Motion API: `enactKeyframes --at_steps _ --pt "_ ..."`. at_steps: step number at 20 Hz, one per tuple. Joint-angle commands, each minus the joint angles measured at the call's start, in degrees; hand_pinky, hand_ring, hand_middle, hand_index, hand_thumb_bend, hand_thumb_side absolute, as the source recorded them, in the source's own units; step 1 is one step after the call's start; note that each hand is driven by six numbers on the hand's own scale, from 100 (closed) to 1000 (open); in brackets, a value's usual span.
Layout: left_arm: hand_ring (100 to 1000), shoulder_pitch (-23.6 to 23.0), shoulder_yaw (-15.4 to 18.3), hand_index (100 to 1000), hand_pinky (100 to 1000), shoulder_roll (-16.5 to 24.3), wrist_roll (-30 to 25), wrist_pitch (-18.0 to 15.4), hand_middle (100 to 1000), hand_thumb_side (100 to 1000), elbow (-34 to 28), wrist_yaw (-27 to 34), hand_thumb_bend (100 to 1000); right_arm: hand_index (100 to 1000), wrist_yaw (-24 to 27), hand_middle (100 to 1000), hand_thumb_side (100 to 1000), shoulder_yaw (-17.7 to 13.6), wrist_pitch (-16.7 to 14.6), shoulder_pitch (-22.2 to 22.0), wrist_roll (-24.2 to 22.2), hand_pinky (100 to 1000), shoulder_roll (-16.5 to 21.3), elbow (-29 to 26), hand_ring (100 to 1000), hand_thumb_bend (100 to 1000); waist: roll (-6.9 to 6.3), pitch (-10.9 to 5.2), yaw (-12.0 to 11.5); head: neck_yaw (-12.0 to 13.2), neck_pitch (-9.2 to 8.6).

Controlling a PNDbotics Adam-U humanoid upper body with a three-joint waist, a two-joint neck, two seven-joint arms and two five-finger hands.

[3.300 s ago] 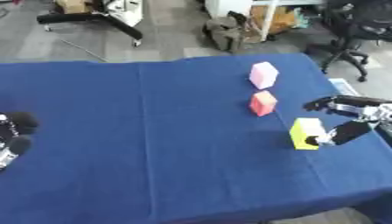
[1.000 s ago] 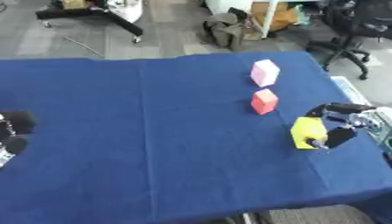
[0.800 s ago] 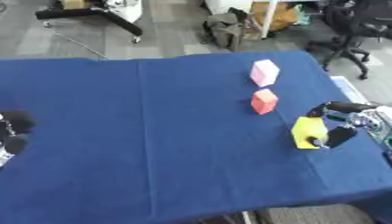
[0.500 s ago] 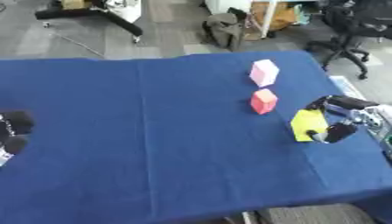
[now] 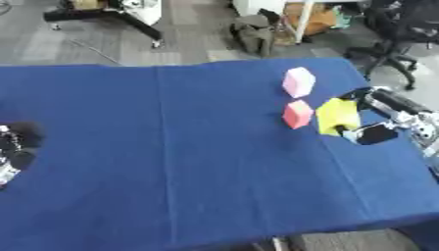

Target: Pick up the objects with one hand, pass them to the other hand, and then place them into the box on the other side of the table.

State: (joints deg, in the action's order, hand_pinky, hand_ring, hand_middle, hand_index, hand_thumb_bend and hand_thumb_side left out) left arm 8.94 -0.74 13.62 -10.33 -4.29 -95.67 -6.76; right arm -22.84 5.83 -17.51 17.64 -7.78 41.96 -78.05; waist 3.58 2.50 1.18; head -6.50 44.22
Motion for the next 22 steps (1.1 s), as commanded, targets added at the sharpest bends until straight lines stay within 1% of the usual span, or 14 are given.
enactKeyframes --at_steps 1,4,7,10,13,17,22 --pt "709 1.03 0.35 748 748 1.23 0.73 0.4 616 627 -0.35 0.3 745 374 2.5 277 266 -1.23 0.43 0.21 0.76 733 -2.68 -8.94 642 100 -0.22 -0.66 0.19 1.52 -0.1" --pt "710 2.2 -0.24 750 748 2.38 0.17 0.54 617 635 -0.05 0.14 753 374 2.66 277 263 -0.91 0.42 0.72 0.4 733 -8.35 -16.18 639 100 -0.56 -0.44 0.32 2.34 -0.1" --pt "711 3.62 -1.06 751 747 3.97 -0.53 0.92 619 649 0.67 0.09 764 372 2.47 276 253 -0.26 0.46 1.43 -0.18 730 -13.73 -21.85 632 100 -0.8 -0.14 0.39 2.71 -0.1" --pt "712 5.3 -2.24 753 748 5.96 -1.35 1.31 621 663 1.51 0.04 764 373 2.6 278 254 0.62 0.49 1.92 -0.42 728 -18.56 -25.64 628 100 -0.96 0.17 0.36 3.09 -0.1" --pt "711 7.16 -3.68 756 745 7.79 -2.27 1.65 621 681 2.6 0.36 775 372 2.74 278 256 1.79 0.35 2.16 -1.0 726 -22.59 -28.0 625 100 -1.02 0.47 0.26 3.49 -0.1" --pt "711 10.21 -6.34 761 744 10.36 -3.94 2.29 619 701 4.53 1.2 800 371 3.97 277 260 3.55 0.05 2.35 -2.04 723 -26.47 -29.55 622 100 -1.07 0.86 0.14 4.06 -0.1" --pt "705 14.07 -9.95 763 738 13.06 -6.7 3.18 610 711 7.55 2.83 822 371 4.71 277 260 5.32 -0.53 2.39 -3.87 723 -28.57 -30.6 621 100 -1.02 1.07 0.12 4.61 -0.1"
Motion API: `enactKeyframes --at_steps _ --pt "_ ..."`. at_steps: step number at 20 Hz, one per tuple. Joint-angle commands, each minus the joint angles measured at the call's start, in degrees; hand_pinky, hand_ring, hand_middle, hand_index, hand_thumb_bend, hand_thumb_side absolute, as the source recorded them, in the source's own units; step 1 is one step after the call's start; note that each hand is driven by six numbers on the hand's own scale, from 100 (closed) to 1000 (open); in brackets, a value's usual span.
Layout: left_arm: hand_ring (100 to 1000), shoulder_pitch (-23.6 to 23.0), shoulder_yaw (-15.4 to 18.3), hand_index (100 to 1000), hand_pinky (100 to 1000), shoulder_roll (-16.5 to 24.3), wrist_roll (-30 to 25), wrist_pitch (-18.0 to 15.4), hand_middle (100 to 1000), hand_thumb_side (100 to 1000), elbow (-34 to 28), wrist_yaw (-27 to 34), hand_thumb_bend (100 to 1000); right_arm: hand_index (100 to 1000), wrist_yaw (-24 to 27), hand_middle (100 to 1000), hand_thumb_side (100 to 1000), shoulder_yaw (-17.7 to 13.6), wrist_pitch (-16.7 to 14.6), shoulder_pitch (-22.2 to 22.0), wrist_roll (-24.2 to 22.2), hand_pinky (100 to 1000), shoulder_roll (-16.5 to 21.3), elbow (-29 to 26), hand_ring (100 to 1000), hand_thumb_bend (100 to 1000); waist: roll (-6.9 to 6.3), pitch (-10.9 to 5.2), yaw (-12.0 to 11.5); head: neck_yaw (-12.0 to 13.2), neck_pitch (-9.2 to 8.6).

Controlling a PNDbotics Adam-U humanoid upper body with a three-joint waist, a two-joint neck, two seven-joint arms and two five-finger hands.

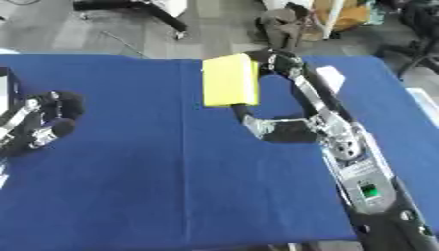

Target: Pick up the objects with one hand, pass them to the other hand, and then place them into the box on the other side of the table.

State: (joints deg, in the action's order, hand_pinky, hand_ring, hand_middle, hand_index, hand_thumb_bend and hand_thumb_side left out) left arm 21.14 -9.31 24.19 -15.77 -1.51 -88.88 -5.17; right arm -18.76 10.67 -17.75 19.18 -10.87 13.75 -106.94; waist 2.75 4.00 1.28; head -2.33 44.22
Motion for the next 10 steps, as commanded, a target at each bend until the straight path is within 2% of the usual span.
enactKeyframes --at_steps 1,5,10 --pt "702 2.68 -2.2 764 735 2.93 -1.81 0.89 602 717 1.67 2.09 841 371 0.8 277 260 0.75 -0.39 0.83 -1.04 723 -0.69 -1.87 621 100 -0.17 -0.42 0.07 0.56 -0.1" --pt "695 5.96 -5.62 764 729 4.25 -4.24 3.36 593 723 5.21 6.3 849 371 0.84 277 259 1.5 -0.79 0.83 -1.86 722 -1.76 -2.42 621 100 -0.11 -0.46 0.23 0.92 -0.1" --pt "691 9.37 -8.91 764 725 3.96 -6.15 5.09 590 724 8.27 7.77 859 370 1.93 276 257 3.02 -1.31 1.28 -3.05 722 -2.78 -3.23 620 100 0.08 -0.64 0.43 1.09 -0.1"
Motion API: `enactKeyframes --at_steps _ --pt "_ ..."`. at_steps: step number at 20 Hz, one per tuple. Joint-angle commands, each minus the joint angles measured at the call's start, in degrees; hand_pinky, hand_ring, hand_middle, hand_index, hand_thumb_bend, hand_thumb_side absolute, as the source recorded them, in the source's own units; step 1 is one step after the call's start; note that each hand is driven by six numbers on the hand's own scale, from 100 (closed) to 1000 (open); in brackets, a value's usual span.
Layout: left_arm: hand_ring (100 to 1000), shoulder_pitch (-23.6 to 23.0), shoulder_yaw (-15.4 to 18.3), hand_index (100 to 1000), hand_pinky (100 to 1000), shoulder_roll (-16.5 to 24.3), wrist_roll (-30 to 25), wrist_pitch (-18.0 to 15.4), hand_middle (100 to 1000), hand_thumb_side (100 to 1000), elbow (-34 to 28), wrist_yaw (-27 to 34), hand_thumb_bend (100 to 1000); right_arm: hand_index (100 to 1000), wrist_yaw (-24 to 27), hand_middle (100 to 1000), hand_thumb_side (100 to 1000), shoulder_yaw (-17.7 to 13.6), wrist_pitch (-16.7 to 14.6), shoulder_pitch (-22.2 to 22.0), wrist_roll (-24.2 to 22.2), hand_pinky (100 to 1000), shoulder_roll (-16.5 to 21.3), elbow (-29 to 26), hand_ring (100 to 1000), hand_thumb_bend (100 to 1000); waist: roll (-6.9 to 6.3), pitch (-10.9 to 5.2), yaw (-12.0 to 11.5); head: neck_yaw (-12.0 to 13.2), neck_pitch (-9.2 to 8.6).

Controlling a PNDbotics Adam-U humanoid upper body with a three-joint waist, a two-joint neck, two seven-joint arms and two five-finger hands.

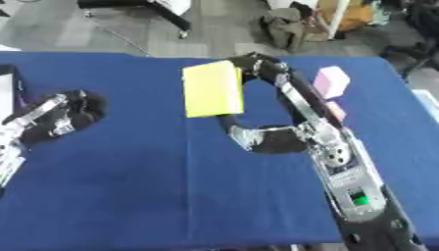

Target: Pick up the objects with one hand, pass them to the other hand, and then place them into the box on the other side of the table.

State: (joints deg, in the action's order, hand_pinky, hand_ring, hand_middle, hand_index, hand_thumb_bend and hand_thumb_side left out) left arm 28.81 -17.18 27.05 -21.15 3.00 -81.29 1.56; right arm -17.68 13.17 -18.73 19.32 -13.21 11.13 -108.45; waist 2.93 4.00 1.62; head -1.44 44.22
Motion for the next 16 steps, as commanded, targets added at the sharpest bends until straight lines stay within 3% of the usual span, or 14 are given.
enactKeyframes --at_steps 1,16 --pt "691 2.16 -1.5 764 725 0.78 -0.92 0.8 589 724 1.14 1.35 863 370 1.12 276 255 0.88 -0.43 1.32 -1.08 722 -0.3 -1.88 619 100 -0.05 -0.68 0.12 0.19 -0.1" --pt "695 8.13 -8.03 767 725 -3.5 -4.9 2.55 596 733 3.95 3.74 883 376 2.91 281 238 6.08 -2.5 5.71 -6.87 720 -2.51 -3.03 616 100 0.41 -0.42 -0.6 -0.46 -0.1"
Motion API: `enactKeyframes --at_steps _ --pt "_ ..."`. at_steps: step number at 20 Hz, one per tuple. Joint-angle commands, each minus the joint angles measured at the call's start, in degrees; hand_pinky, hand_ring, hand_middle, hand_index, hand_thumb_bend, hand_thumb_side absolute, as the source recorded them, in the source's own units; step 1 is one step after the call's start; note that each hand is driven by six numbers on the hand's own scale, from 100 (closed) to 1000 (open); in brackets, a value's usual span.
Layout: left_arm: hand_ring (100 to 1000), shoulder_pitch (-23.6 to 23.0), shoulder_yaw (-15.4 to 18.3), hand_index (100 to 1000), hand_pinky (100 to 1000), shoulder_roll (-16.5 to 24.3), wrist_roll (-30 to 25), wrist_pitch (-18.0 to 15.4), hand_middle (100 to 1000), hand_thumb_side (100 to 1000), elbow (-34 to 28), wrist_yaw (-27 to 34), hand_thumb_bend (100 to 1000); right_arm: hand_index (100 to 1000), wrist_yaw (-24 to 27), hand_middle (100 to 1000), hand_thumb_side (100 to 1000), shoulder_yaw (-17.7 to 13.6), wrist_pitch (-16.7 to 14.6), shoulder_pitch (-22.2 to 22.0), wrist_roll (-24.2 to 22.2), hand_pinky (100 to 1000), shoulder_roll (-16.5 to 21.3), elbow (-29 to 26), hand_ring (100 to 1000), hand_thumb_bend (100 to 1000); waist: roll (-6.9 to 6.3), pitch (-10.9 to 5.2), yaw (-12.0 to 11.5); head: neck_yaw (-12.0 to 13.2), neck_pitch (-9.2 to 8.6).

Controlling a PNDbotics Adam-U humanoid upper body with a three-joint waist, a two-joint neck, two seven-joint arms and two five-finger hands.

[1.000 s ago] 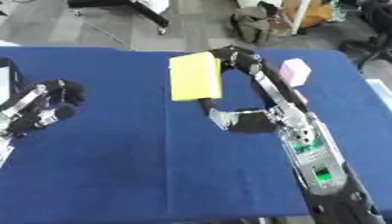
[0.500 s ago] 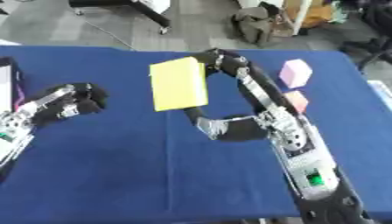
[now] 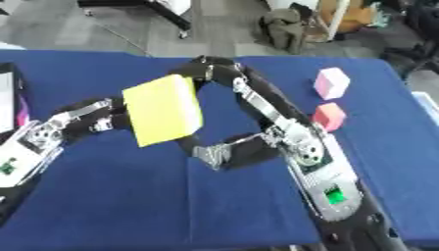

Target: Pick up the objects with one hand, pass them to the other hand, and then place them into the box on the other side of the table.

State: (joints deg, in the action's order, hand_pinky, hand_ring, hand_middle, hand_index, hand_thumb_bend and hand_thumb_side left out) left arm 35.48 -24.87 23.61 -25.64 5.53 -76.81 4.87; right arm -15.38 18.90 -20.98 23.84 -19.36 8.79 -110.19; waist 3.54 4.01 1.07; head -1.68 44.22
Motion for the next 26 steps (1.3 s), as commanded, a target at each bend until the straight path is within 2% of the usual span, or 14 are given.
enactKeyframes --at_steps 1,8,17,19,20,22,26 --pt "695 1.69 -0.55 767 725 -0.28 -0.49 0.05 596 733 -0.51 0.52 884 377 0.67 282 237 0.52 -0.32 1.41 -0.92 721 -0.25 -1.23 616 100 -0.18 -0.41 -0.12 -0.27 -0.1" --pt "707 2.49 -1.96 772 732 -1.05 -1.5 0.36 615 727 -1.09 3.33 920 377 0.6 282 232 1.15 -0.84 2.14 -1.26 716 -0.69 -0.44 605 100 -0.13 -0.31 -0.44 -0.48 -0.1" --pt "716 2.55 -2.63 775 738 1.29 -4.42 0.3 627 733 -3.35 7.25 926 379 0.01 284 223 1.39 -1.71 2.35 -1.05 720 -1.06 0.22 593 100 -0.26 -0.06 -0.77 -0.98 -0.1" --pt "716 2.71 -2.81 776 738 2.01 -4.64 0.45 628 734 -3.36 7.37 922 386 -2.13 292 202 1.51 -2.75 2.74 -1.2 725 -1.07 0.06 595 100 -0.33 -0.01 -0.86 -1.08 -0.1" --pt "716 2.87 -3.01 775 738 2.35 -4.77 0.55 628 735 -3.31 7.4 921 392 -4.0 297 200 1.69 -3.67 2.98 -1.4 693 -1.06 -0.11 594 100 -0.37 0.04 -0.93 -1.13 -0.1" --pt "716 3.39 -3.45 776 738 2.83 -5.05 0.69 628 736 -3.2 7.51 917 394 -6.88 299 200 2.31 -5.11 3.31 -1.33 686 -1.25 0.26 592 100 -0.46 0.14 -1.11 -1.25 -0.1" --pt "715 3.84 -3.72 775 737 2.93 -5.28 0.82 625 734 -3.52 8.01 918 396 -10.33 302 197 3.01 -6.81 3.8 -0.57 683 -1.72 1.9 592 100 -0.6 0.26 -1.33 -1.46 -0.1"
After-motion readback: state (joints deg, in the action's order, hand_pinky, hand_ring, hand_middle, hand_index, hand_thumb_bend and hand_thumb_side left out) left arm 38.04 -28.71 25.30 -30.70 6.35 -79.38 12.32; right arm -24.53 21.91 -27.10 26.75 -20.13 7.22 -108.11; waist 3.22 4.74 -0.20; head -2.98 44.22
